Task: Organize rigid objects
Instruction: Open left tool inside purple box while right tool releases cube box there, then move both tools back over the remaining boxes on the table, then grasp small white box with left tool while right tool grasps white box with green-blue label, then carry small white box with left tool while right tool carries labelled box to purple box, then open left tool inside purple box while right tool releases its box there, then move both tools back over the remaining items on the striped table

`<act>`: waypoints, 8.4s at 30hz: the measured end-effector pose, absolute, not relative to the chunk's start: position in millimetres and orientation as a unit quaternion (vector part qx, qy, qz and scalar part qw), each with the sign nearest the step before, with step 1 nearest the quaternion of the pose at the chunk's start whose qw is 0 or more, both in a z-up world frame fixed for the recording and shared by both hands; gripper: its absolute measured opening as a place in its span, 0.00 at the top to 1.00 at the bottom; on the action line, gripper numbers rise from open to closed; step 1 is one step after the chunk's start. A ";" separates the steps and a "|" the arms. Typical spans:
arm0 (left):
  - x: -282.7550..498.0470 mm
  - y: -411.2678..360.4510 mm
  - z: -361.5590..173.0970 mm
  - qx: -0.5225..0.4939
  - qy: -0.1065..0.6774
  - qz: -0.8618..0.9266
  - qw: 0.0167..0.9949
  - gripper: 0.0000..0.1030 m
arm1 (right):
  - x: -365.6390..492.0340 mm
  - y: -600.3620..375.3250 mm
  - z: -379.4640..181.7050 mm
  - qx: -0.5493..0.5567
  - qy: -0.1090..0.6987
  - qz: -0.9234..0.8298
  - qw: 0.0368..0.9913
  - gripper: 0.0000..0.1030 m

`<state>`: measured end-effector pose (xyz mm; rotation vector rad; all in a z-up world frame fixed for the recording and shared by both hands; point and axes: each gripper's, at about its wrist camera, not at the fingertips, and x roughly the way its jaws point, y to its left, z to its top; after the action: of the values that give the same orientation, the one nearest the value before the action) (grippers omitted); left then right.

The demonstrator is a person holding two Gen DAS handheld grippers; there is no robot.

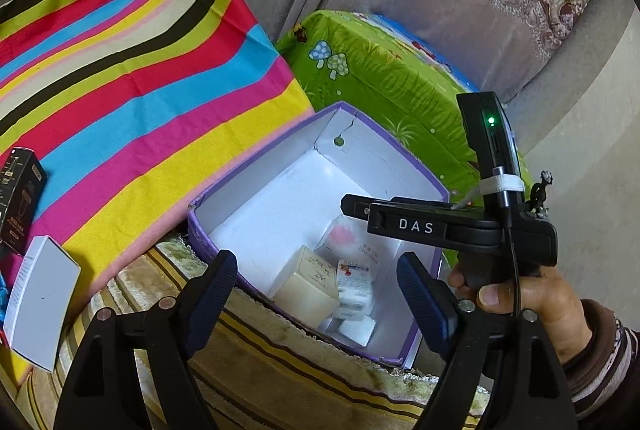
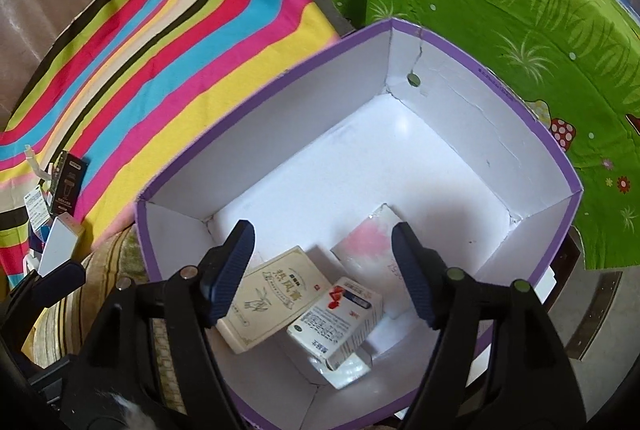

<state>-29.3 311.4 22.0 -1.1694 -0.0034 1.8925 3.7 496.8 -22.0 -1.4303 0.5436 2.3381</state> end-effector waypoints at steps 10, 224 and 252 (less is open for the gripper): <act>-37.2 290.9 33.0 -0.449 -0.030 0.786 0.423 0.19 | -4.8 482.1 -10.0 -0.490 0.181 0.839 0.151 0.28; -30.7 291.2 13.8 -0.506 -0.047 0.762 0.401 0.50 | -8.4 498.2 -2.5 -0.482 0.132 0.858 0.121 0.53; -38.0 258.5 14.7 -0.500 -0.097 0.781 0.362 0.29 | -14.5 479.0 2.1 -0.484 0.136 0.856 0.124 0.25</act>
<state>-38.0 258.5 14.7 -1.2875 -0.2504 2.0099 -14.5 479.0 2.1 -1.4098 0.3971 2.4945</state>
